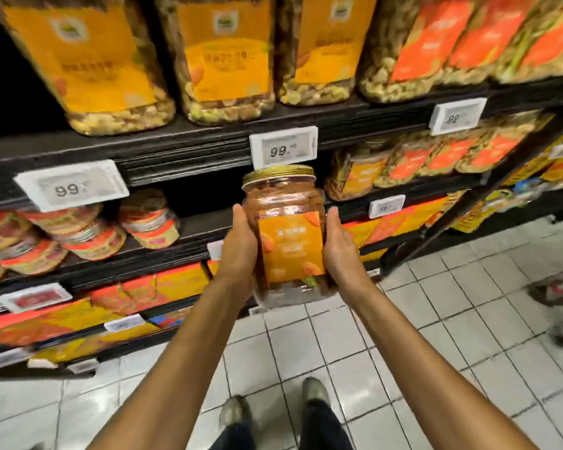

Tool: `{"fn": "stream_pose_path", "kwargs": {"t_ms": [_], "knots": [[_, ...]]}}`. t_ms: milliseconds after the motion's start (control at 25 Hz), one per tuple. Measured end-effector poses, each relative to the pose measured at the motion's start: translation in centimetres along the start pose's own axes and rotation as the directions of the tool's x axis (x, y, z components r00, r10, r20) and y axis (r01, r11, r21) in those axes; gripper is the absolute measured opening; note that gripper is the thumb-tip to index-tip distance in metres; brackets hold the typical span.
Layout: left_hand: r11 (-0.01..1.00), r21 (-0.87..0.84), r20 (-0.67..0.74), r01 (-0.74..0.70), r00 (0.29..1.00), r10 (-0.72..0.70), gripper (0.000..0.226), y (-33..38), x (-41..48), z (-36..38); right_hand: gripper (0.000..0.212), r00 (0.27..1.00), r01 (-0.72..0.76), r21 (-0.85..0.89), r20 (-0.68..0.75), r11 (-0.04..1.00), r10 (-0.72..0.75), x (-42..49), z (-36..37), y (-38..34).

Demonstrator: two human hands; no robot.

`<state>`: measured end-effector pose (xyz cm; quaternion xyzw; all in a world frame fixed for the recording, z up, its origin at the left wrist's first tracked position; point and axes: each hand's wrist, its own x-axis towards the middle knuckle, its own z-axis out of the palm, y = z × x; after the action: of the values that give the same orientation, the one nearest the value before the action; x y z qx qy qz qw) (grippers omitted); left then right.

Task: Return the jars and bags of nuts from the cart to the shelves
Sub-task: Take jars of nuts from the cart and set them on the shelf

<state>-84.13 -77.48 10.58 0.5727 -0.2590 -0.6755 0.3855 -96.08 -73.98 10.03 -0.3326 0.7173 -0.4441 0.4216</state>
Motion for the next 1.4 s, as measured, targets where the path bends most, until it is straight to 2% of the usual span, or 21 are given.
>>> {"fn": "stream_pose_path", "kwargs": {"t_ms": [80, 160, 200, 320, 360, 520, 640, 760, 840, 920, 1040, 1240, 1400], "knots": [[0.999, -0.034, -0.049, -0.015, 0.999, 0.014, 0.053, -1.3, 1.9, 1.9, 0.053, 0.994, 0.071, -0.082, 0.088, 0.994, -0.063, 3.6, -1.4, 1.4], [0.997, -0.058, -0.099, -0.058, 0.994, 0.052, 0.054, -2.1, 3.6, 3.3, 0.062, 0.974, 0.126, -0.158, 0.208, 0.979, -0.092, 6.3, -2.0, 2.7], [0.994, -0.072, -0.134, -0.081, 0.989, 0.07, 0.054, -2.2, 4.4, 3.9, 0.063, 0.971, 0.142, -0.154, 0.215, 0.978, -0.107, 7.5, -2.0, 3.1], [0.981, -0.077, -0.214, -0.177, 0.964, 0.157, 0.051, -1.0, 6.7, 5.5, 0.05, 0.983, 0.093, 0.056, 0.153, 0.994, -0.1, 10.8, -1.5, 2.3], [0.972, -0.087, -0.227, -0.218, 0.954, 0.194, 0.05, -0.4, 7.7, 6.0, 0.049, 0.983, 0.096, 0.078, 0.152, 0.992, -0.107, 12.1, -1.2, 1.6], [0.915, -0.125, -0.252, -0.384, 0.904, 0.345, 0.041, 0.6, 12.2, 6.4, 0.056, 0.966, 0.23, 0.059, 0.105, 0.971, -0.235, 16.9, 0.5, 0.5], [0.863, -0.173, -0.249, -0.475, 0.869, 0.428, 0.05, 0.0, 15.0, 6.1, 0.054, 0.938, 0.342, 0.053, 0.042, 0.938, -0.344, 18.5, 1.6, 1.5], [0.859, -0.065, -0.25, -0.509, 0.841, 0.479, 0.056, -1.4, 16.3, 6.5, 0.048, 0.929, 0.368, 0.104, -0.066, 0.924, -0.363, 18.9, 1.9, 3.0], [0.847, 0.01, -0.292, -0.531, 0.809, 0.511, 0.056, -1.9, 16.5, 6.0, 0.044, 0.913, 0.408, 0.158, -0.075, 0.899, -0.401, 17.8, 1.8, 4.3], [0.822, -0.009, -0.324, -0.569, 0.779, 0.536, 0.055, -1.8, 16.1, 4.9, 0.038, 0.891, 0.452, 0.232, -0.069, 0.861, -0.449, 15.8, 1.6, 6.0], [0.803, -0.021, -0.2, -0.596, 0.79, 0.58, 0.048, -2.6, 15.4, 4.6, 0.04, 0.853, 0.52, 0.253, -0.098, 0.816, -0.513, 13.5, 0.7, 8.1], [0.801, 0.029, -0.123, -0.598, 0.793, 0.597, 0.035, -3.4, 14.5, 6.5, 0.032, 0.871, 0.48, 0.31, -0.057, 0.82, -0.488, 13.4, -0.6, 8.3], [0.815, 0.038, -0.111, -0.579, 0.808, 0.579, 0.045, -3.9, 14.9, 7.6, 0.041, 0.887, 0.442, 0.313, -0.016, 0.841, -0.461, 14.1, -2.2, 8.4]]}}
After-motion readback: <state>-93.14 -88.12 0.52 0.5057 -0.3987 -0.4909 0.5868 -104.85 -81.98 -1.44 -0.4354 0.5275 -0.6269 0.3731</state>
